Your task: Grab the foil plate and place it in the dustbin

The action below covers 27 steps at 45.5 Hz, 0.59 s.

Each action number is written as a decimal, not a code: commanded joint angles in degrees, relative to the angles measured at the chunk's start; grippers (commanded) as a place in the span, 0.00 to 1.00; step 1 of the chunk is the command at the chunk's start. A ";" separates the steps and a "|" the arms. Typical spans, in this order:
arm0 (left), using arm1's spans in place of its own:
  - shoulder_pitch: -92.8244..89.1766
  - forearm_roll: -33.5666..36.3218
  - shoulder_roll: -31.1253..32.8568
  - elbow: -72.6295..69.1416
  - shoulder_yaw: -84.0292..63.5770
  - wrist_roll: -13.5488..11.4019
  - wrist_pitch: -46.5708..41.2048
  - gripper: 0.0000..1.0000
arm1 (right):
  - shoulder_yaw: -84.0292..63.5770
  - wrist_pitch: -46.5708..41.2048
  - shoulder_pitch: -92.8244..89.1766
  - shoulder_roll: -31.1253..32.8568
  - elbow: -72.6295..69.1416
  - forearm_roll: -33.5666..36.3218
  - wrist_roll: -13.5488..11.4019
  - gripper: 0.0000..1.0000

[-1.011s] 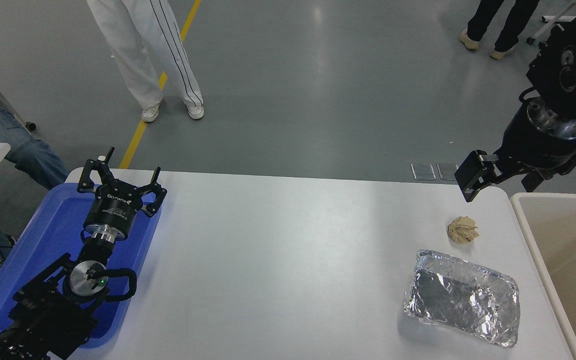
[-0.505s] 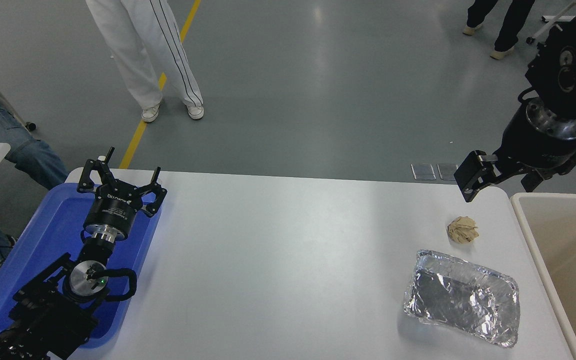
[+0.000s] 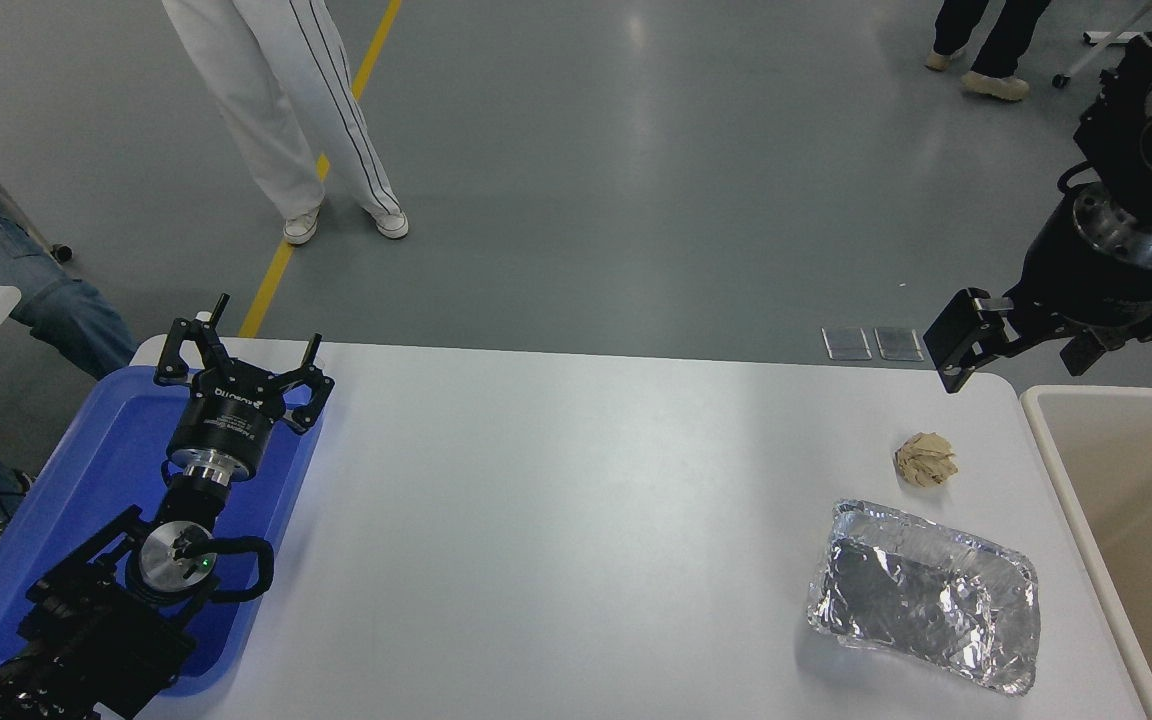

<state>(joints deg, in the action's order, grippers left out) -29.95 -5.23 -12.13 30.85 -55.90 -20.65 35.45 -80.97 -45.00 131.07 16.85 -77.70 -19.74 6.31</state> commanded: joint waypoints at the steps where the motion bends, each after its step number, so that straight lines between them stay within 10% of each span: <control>1: -0.02 -0.05 0.00 -0.08 0.00 -0.01 -0.03 1.00 | -1.91 0.00 -0.29 0.02 0.36 0.49 0.02 1.00; 27: 0.06 -0.05 0.00 0.00 0.00 -0.01 -0.03 1.00 | -2.35 0.00 -10.04 6.61 0.36 -0.39 -0.33 1.00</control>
<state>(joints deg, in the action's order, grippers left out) -29.89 -5.27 -12.13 30.81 -55.90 -20.65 35.42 -83.00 -44.99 125.82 20.70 -77.38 -19.98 6.03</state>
